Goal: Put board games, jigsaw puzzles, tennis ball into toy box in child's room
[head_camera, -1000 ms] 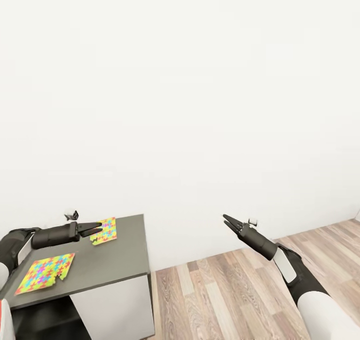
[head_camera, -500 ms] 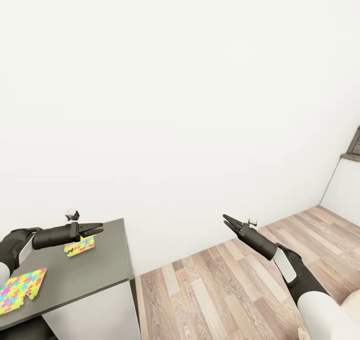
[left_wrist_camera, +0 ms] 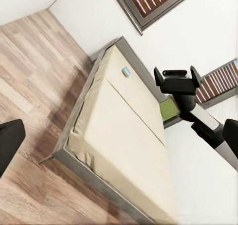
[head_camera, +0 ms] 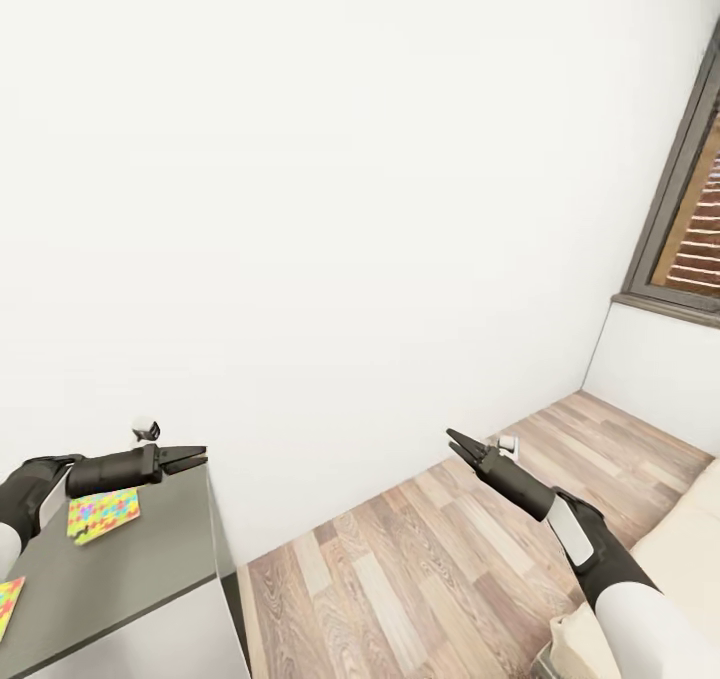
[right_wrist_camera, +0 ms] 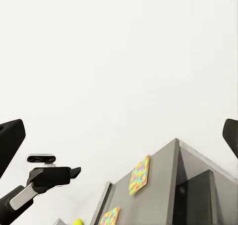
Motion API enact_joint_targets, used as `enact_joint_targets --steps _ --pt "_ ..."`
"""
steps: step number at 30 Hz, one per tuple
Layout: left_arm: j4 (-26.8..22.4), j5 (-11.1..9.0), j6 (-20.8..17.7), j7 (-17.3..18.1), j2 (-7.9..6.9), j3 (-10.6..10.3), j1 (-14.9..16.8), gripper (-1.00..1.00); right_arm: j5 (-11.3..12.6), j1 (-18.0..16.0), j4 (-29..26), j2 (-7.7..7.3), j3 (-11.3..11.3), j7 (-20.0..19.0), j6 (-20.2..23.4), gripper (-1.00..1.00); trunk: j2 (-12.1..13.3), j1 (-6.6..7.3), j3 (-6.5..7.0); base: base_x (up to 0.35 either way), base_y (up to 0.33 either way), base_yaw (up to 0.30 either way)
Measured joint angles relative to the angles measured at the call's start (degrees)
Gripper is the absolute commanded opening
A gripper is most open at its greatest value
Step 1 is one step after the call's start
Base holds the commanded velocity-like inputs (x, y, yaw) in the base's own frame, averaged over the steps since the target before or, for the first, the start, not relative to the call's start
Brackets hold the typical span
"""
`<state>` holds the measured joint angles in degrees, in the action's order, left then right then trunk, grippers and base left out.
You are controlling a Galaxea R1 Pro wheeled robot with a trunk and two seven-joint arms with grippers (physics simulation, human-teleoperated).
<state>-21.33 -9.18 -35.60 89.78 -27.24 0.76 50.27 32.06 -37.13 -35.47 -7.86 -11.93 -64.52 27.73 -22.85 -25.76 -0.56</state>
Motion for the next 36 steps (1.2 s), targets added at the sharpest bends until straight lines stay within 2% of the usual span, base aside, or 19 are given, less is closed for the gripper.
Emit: enact_joint_targets --steps 9,36 --pt "0.0 0.0 0.0 0.0 0.01 0.0 0.0 1.0 0.0 0.0 0.3 -1.05 -0.4 0.0 0.0 1.0 0.0 0.0 0.0 0.0 0.0 -0.278" --pt "0.0 0.1 0.0 0.0 0.01 0.0 0.0 1.0 0.1 0.0 0.8 -1.2 -0.5 0.0 -0.3 1.0 0.0 0.0 0.0 0.0 0.0 -0.279"
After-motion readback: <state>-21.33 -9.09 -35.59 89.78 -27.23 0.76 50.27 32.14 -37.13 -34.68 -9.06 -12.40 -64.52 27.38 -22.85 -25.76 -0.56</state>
